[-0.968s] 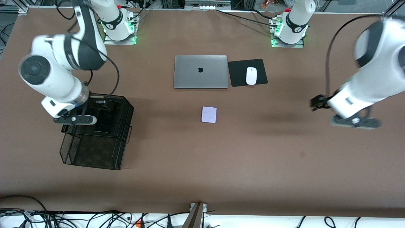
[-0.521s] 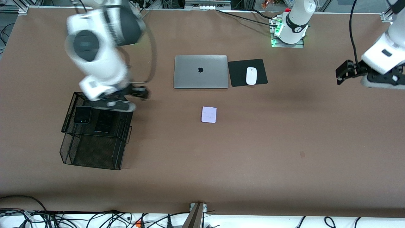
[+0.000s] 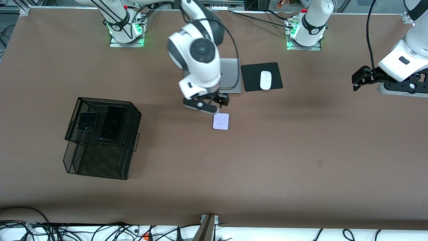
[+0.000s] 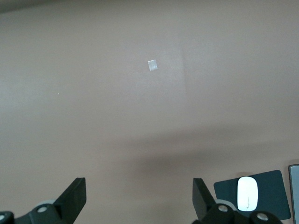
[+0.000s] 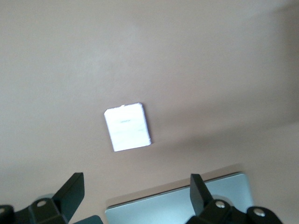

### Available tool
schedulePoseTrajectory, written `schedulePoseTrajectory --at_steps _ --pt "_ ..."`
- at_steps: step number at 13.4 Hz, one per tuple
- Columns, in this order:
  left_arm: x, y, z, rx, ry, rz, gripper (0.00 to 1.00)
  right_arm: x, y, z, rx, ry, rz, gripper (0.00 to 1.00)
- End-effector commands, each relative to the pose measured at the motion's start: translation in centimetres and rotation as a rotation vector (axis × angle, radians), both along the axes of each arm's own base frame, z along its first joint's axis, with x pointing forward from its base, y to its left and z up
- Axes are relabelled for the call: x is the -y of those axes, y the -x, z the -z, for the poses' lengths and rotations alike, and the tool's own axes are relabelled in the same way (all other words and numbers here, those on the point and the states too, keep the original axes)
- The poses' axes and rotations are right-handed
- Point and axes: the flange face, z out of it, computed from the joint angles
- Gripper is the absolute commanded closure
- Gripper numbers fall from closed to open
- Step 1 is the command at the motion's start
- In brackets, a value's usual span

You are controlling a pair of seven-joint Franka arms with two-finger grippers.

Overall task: Place phones with both arms
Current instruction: 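Reach the right gripper to the white Huawei phone and grasp it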

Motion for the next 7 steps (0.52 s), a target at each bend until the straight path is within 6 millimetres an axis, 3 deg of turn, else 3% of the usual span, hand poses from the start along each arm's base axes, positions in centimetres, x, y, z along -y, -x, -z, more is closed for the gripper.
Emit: schedulePoseTrajectory --at_steps 1,4,7 --pt "0.7 0.2 -0.4 0.013 0.02 -0.003 0.0 -2.3 0.7 3.9 0.005 0.018 -0.01 0.0" --pt "0.6 0.2 -0.5 0.009 0.02 -0.001 0.0 -2.8 0.4 10.1 0.039 0.003 -0.013 0.0" --pt "0.6 0.3 -0.4 0.0 0.019 0.004 0.0 -3.4 0.4 14.7 0.076 -0.015 -0.026 0.0"
